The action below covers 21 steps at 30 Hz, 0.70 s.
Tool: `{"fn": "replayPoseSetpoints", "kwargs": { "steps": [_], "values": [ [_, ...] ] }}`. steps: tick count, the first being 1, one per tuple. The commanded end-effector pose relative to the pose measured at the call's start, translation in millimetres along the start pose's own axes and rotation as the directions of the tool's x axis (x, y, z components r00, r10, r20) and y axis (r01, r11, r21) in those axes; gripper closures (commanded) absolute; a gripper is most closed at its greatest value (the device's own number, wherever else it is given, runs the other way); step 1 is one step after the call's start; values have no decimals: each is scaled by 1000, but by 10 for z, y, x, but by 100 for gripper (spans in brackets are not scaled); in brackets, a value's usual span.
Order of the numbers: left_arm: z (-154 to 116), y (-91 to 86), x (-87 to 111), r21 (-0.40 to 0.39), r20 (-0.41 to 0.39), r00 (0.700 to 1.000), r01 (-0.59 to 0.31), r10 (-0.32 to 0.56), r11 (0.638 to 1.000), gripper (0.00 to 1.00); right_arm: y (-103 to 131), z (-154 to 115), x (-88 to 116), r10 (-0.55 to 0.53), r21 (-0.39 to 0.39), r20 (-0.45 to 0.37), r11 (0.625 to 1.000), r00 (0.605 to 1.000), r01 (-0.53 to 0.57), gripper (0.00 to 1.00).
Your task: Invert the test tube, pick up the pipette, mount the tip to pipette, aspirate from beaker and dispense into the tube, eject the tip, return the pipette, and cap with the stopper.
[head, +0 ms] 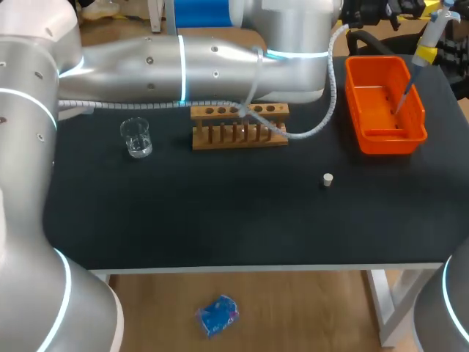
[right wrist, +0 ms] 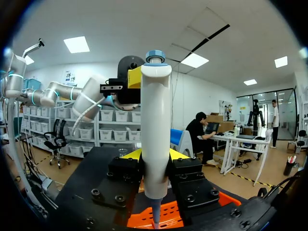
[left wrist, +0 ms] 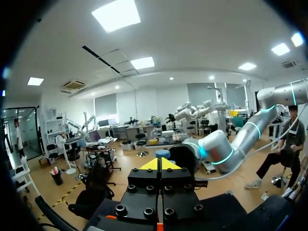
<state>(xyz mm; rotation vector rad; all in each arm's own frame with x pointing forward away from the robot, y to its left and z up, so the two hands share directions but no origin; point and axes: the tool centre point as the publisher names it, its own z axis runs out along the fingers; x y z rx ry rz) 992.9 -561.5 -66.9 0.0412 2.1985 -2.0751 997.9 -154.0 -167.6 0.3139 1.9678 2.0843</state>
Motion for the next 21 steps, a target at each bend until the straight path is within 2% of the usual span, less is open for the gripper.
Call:
{"fn": "replayPoseSetpoints", "kwargs": {
  "steps": [1, 21],
  "values": [
    [38, 35, -7, 105, 3, 1000, 0, 0, 994, 100, 0, -9, -8, -1, 1, -4, 1000, 1000, 1, 100],
    [34, 90, -11, 41, 1, 1000, 7, -7, 999, 100, 0, -9, -8, -1, 1, -4, 1000, 1000, 1, 100]
  ]
}}
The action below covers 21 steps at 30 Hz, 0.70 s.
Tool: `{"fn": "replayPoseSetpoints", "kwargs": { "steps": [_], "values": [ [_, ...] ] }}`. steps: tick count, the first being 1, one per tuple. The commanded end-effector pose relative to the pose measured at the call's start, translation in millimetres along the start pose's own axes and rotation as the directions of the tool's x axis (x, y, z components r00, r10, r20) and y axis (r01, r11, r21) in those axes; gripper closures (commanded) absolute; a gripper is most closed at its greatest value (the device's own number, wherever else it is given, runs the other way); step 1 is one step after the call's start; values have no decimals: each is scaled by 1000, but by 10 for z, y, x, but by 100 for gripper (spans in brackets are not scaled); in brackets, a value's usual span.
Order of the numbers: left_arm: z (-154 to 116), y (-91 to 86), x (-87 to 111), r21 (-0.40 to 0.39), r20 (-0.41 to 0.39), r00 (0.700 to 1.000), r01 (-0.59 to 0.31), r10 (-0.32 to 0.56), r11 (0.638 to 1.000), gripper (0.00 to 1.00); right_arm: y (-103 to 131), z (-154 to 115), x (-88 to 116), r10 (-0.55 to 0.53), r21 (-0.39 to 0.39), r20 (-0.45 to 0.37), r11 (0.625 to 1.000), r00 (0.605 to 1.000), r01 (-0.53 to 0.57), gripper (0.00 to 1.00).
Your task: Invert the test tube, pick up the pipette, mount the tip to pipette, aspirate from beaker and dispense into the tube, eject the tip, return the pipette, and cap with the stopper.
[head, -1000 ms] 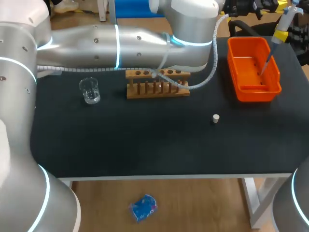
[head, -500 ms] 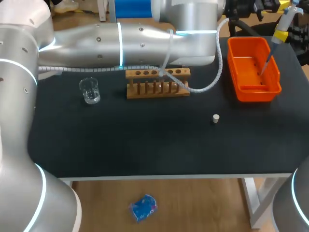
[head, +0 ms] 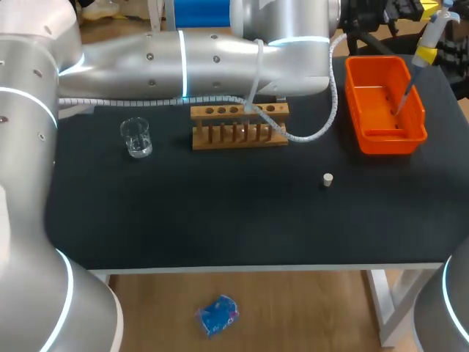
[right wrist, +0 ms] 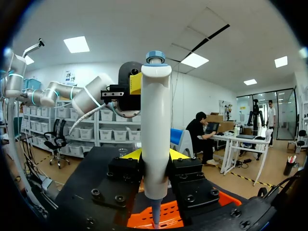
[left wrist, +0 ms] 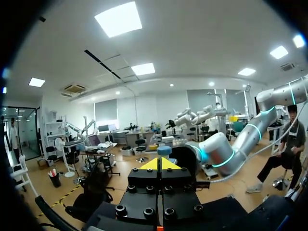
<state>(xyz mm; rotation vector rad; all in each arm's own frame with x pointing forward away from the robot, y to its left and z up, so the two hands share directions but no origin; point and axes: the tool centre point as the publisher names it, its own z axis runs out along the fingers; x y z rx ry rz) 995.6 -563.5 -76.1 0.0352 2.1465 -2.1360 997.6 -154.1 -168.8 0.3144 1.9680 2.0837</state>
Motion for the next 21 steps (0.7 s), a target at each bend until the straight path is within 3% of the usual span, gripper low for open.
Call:
{"fn": "replayPoseSetpoints", "kwargs": {
  "steps": [1, 21],
  "values": [
    [7, -3, 4, -13, -1, 1000, -1, 1, 1000, 100, 12, -6, -11, -1, 0, -4, 1000, 1000, 1, 100],
    [-6, 149, -4, -42, 4, 1000, 26, -26, 999, 100, 12, -6, -11, -1, 0, -4, 1000, 1000, 1, 100]
  ]
}}
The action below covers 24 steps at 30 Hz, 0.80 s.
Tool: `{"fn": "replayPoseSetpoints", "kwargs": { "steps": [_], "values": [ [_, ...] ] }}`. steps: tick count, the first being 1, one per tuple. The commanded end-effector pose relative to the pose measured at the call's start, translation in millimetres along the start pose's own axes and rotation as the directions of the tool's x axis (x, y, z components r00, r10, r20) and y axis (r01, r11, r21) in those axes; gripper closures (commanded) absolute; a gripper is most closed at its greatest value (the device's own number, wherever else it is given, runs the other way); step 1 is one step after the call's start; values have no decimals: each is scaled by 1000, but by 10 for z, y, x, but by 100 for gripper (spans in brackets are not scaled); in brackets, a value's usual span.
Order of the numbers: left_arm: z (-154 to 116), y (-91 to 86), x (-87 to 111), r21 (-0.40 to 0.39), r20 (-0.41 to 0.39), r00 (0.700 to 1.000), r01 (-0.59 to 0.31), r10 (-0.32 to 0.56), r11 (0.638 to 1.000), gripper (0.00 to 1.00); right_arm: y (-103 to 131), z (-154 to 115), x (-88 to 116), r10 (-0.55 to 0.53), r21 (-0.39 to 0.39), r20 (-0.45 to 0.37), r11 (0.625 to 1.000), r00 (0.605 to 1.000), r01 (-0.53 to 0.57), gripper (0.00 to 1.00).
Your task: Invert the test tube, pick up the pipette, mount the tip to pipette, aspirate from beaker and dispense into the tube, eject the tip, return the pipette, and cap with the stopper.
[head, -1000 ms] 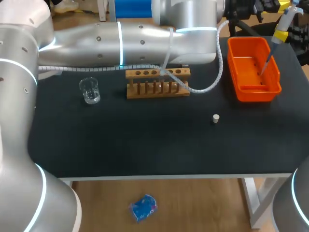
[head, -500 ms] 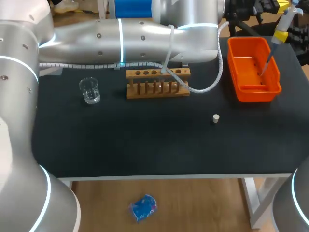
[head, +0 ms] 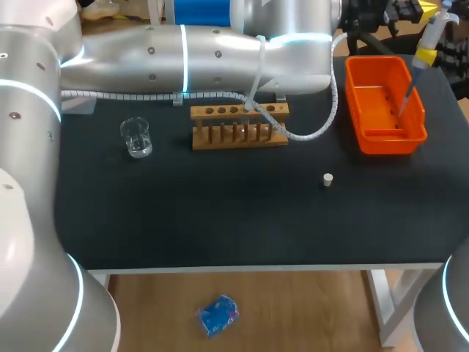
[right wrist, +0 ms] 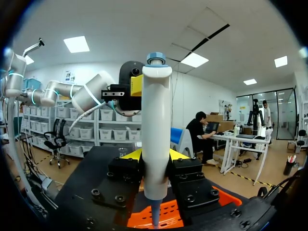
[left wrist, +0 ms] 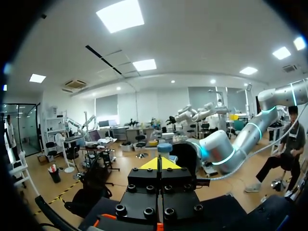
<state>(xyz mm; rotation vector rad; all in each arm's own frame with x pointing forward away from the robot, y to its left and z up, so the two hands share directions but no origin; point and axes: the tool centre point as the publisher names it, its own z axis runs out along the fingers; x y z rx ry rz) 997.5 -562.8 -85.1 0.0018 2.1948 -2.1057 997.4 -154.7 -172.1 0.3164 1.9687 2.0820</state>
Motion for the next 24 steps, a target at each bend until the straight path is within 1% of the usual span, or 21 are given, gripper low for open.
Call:
{"fn": "replayPoseSetpoints", "kwargs": {
  "steps": [1, 24],
  "values": [
    [2, 67, 5, -5, -1, 1000, 4, -4, 1000, 100, 44, 2, -12, -1, -1, -5, 1000, 1000, 1, 100],
    [42, 213, 23, -20, -6, 999, 31, -31, 999, 100, 44, 2, -12, -1, -1, -5, 1000, 1000, 1, 100]
  ]
}}
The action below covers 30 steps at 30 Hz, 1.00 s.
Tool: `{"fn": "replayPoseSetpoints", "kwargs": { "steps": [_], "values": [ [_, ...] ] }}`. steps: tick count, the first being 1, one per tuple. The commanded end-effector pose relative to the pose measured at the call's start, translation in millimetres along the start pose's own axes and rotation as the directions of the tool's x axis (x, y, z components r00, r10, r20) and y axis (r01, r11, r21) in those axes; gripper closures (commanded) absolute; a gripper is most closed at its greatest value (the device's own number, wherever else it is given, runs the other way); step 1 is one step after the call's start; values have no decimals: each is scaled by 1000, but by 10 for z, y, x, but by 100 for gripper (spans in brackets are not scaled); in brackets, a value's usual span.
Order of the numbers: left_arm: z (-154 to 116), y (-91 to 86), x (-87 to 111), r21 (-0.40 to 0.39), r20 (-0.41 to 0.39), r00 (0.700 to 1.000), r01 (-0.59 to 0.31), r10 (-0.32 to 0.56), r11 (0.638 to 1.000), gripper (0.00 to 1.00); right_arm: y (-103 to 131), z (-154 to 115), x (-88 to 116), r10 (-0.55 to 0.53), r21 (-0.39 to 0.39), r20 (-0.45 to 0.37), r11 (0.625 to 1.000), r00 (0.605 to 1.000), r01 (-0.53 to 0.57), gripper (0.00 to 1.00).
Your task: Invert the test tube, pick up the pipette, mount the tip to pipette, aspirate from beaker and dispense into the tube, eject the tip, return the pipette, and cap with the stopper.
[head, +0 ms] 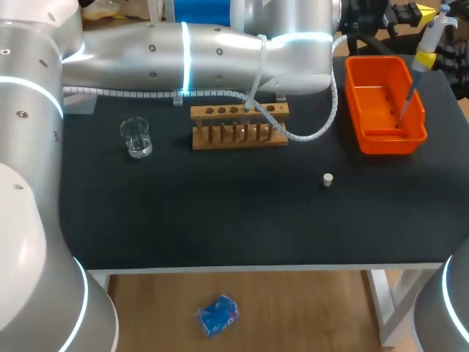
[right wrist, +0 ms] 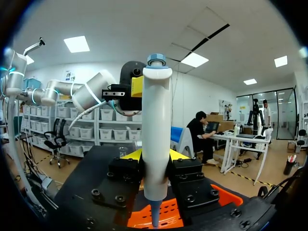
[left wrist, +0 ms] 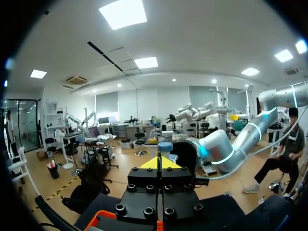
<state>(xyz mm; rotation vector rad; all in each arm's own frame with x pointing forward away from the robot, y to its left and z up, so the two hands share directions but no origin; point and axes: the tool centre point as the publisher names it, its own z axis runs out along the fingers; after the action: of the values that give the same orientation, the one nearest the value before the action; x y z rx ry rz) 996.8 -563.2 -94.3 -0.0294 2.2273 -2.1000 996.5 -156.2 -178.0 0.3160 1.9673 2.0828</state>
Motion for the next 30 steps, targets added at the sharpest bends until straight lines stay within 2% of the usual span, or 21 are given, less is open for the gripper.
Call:
{"fn": "replayPoseSetpoints", "kwargs": {
  "steps": [1, 13, 17, 21, 24, 30],
  "values": [
    [39, 125, 8, -2, -5, 1000, 5, -5, 1000, 100, 102, 23, -16, -1, 0, -5, 1000, 1000, 1, 100],
    [41, 172, 21, 5, 0, 1000, 15, -15, 1000, 100, 102, 23, -16, -1, 0, -5, 1000, 1000, 1, 100],
    [17, 42, 10, 53, 13, 1000, -9, 8, 999, 100, 102, 23, -16, -1, 0, -5, 1000, 1000, 1, 100],
    [-61, -214, -24, 93, 27, 999, -49, 47, 994, 100, 102, 23, -16, -1, 0, -5, 1000, 1000, 1, 100],
    [-122, -362, -42, 91, 32, 997, -72, 69, 993, 100, 102, 23, -16, -1, 0, -5, 1000, 1000, 1, 100],
    [-210, -488, -41, 89, 41, 995, -95, 91, 991, 100, 102, 23, -16, -1, 0, -5, 1000, 1000, 1, 100]
  ]
}}
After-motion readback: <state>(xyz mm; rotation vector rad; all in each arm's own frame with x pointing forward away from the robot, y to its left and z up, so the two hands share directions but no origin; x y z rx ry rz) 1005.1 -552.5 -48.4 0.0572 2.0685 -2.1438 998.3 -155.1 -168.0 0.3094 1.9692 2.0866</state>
